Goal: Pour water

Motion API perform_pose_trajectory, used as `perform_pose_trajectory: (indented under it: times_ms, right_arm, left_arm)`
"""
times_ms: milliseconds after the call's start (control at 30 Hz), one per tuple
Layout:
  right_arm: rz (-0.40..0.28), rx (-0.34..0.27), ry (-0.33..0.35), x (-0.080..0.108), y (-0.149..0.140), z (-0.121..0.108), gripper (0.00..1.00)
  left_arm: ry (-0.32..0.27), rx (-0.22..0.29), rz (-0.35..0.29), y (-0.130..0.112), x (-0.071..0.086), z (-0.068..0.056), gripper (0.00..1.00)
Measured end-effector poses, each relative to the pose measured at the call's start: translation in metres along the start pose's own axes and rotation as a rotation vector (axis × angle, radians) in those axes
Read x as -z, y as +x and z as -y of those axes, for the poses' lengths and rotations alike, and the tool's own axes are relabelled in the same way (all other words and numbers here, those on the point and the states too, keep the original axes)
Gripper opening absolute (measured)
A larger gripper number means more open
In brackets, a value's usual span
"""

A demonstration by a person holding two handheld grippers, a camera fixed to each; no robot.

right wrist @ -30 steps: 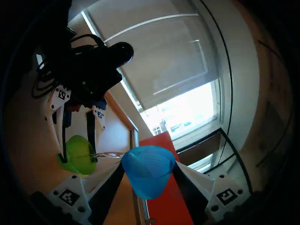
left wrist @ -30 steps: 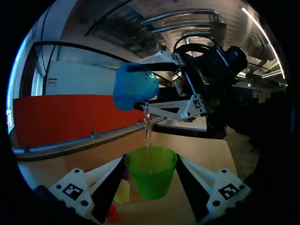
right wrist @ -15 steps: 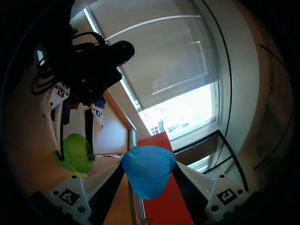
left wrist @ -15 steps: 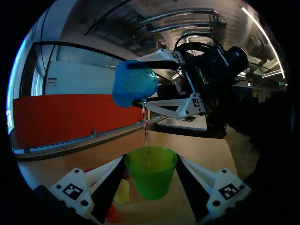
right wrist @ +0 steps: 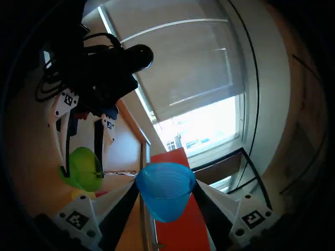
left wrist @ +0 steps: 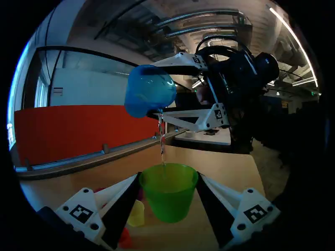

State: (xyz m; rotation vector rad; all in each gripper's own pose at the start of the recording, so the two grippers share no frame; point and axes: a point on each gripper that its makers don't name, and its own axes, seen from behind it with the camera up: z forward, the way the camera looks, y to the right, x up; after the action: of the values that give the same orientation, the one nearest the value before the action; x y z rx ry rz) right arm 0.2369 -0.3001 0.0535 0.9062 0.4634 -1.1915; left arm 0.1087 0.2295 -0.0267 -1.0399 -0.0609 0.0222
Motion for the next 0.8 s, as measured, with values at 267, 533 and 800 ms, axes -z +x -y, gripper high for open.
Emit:
perform_pose_trajectory:
  times_ms: [267,533,800]
  right_arm:
    - [0.003,0.026,-0.004,-0.0012,0.0011,-0.0007,0.91]
    - [0.006,0.049,-0.008,-0.0012,0.0021,-0.0031,0.91]
    - [0.005,0.069,-0.010,-0.0010,0.0016,-0.0011,0.91]
  left_arm:
    - [0.000,0.003,-0.005,0.0021,-0.0002,0.0000,0.90]
    - [0.000,0.002,-0.003,0.0016,-0.0014,-0.0001,0.90]
    - [0.000,0.002,-0.003,0.0012,-0.0021,0.0000,0.90]
